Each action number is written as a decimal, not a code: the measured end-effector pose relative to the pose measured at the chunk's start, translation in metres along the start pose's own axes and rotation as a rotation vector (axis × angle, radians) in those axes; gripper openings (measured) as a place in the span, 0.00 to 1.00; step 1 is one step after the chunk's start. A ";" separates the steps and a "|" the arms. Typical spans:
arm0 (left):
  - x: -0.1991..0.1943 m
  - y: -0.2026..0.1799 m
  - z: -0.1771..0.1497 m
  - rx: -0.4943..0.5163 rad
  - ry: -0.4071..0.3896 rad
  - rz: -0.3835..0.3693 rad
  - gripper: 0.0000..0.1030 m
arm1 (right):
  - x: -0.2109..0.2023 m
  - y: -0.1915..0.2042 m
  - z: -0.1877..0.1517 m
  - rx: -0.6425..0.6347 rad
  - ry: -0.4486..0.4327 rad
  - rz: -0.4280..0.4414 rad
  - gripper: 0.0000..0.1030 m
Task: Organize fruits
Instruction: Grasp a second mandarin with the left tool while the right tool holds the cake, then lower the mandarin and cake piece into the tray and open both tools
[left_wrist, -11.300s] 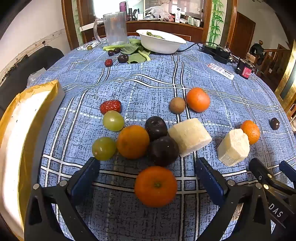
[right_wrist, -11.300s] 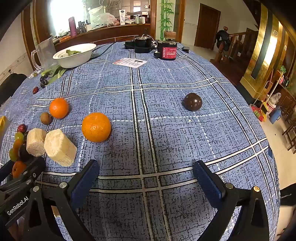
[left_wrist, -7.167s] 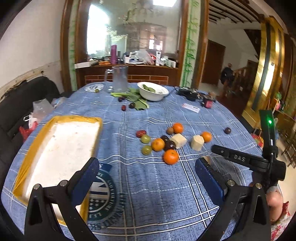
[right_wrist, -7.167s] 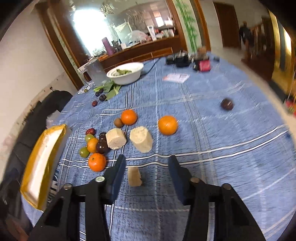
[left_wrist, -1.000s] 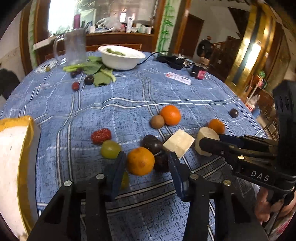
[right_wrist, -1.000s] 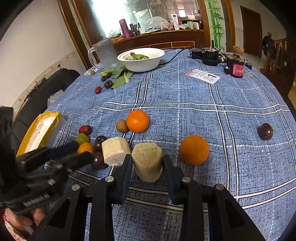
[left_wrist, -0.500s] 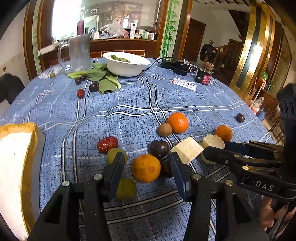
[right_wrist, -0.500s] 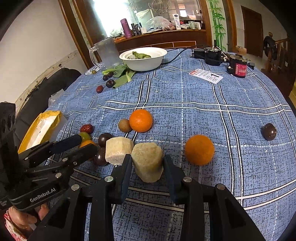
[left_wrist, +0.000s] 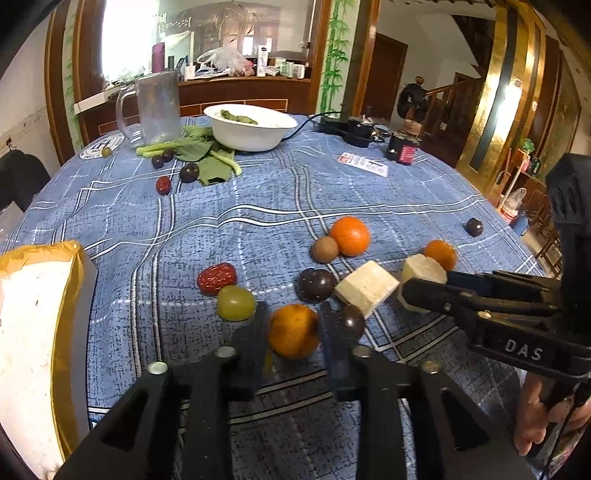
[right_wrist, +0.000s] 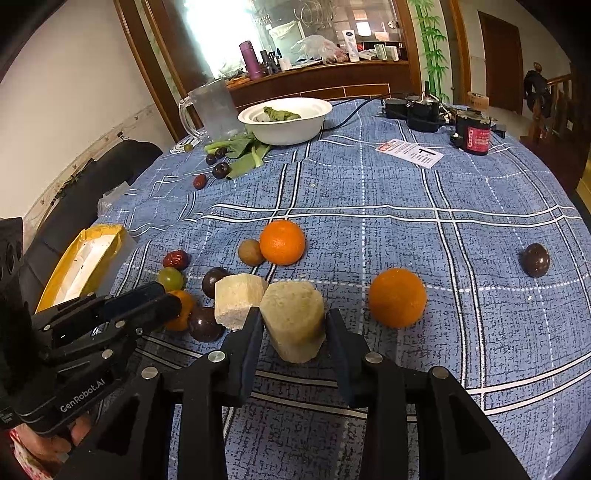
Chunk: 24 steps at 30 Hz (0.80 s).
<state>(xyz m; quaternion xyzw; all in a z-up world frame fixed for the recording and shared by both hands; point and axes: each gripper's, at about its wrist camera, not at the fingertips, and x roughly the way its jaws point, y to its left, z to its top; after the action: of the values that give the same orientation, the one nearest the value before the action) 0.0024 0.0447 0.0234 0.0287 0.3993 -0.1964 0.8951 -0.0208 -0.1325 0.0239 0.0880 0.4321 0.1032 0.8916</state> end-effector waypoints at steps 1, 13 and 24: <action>0.003 0.000 0.000 -0.002 0.010 0.013 0.46 | 0.001 0.000 0.000 0.002 0.003 -0.004 0.36; -0.005 -0.010 -0.002 0.056 -0.025 0.023 0.26 | -0.007 0.000 -0.001 0.007 -0.030 0.003 0.36; -0.045 0.016 0.000 -0.084 -0.141 0.054 0.26 | -0.022 0.010 0.001 -0.014 -0.106 -0.005 0.36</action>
<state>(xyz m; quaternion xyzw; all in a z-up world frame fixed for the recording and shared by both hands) -0.0191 0.0743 0.0547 -0.0119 0.3421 -0.1569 0.9264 -0.0343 -0.1291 0.0440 0.0859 0.3836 0.0993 0.9141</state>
